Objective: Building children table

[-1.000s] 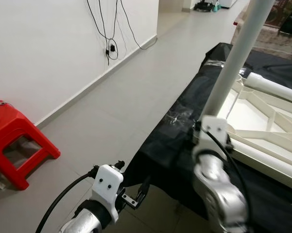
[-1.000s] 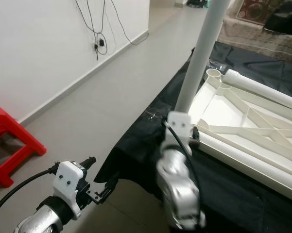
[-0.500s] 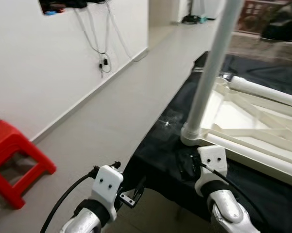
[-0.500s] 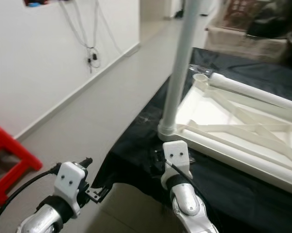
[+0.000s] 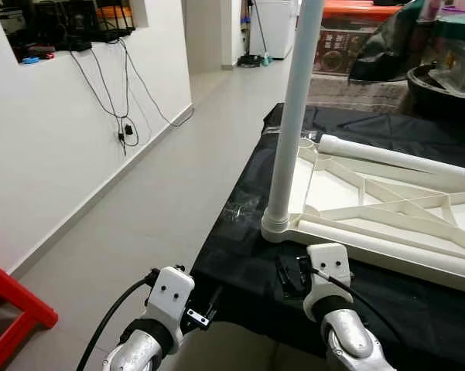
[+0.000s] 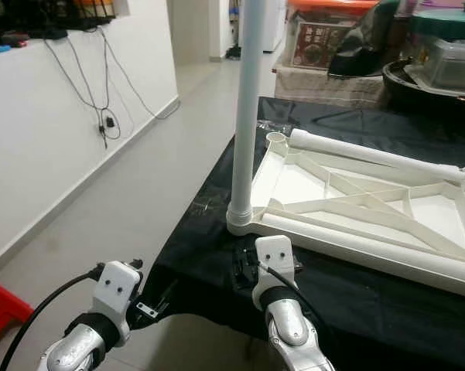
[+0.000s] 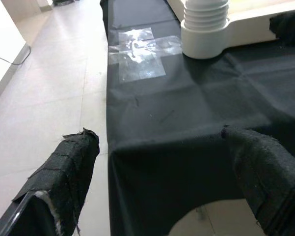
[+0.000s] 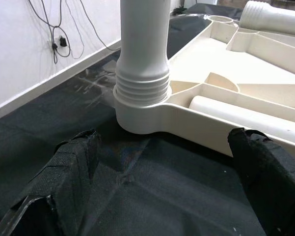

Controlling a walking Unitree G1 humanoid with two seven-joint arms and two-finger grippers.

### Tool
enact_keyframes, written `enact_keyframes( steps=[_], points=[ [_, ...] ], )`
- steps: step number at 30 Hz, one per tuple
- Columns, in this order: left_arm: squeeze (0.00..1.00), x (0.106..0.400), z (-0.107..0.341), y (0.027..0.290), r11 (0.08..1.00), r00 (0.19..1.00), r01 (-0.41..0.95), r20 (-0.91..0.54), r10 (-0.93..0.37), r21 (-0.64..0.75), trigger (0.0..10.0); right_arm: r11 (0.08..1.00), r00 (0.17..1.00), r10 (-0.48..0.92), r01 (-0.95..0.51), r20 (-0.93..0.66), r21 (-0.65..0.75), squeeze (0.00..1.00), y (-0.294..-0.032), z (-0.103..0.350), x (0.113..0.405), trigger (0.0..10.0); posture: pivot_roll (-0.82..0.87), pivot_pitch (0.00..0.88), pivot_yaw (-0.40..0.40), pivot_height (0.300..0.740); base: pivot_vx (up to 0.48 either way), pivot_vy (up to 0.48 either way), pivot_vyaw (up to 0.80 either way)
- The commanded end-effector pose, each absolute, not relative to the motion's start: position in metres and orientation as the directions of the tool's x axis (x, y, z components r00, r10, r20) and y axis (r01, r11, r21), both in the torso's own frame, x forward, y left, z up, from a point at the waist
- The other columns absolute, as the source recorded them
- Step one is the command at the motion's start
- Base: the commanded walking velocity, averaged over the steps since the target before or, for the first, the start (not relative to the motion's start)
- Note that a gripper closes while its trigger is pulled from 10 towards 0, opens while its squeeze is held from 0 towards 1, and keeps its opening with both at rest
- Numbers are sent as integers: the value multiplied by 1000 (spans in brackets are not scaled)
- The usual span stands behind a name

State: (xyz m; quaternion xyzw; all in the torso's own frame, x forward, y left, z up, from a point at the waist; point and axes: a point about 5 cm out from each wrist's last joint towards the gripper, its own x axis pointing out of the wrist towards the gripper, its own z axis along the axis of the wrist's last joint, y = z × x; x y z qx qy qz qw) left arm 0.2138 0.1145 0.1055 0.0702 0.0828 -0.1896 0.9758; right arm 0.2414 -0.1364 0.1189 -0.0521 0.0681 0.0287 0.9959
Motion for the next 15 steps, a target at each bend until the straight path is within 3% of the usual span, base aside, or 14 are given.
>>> enact_keyframes(
  steps=[1,8,15],
  points=[
    [0,216,102,117,925,921,364,-190,-339,113,10000,993,990,55,-68,-130,-100,0,-135,118,244,10000,74,0,-3,740,0,0,-800],
    [0,221,99,117,926,933,344,-168,-318,158,10000,991,987,76,-90,-140,-100,0,-132,111,250,10000,72,0,-9,740,0,0,-800],
    [0,227,92,115,925,928,348,-198,-316,153,10000,989,987,81,-96,-137,-110,0,-130,108,252,10000,64,0,-3,740,0,-391,-800]
  ],
)
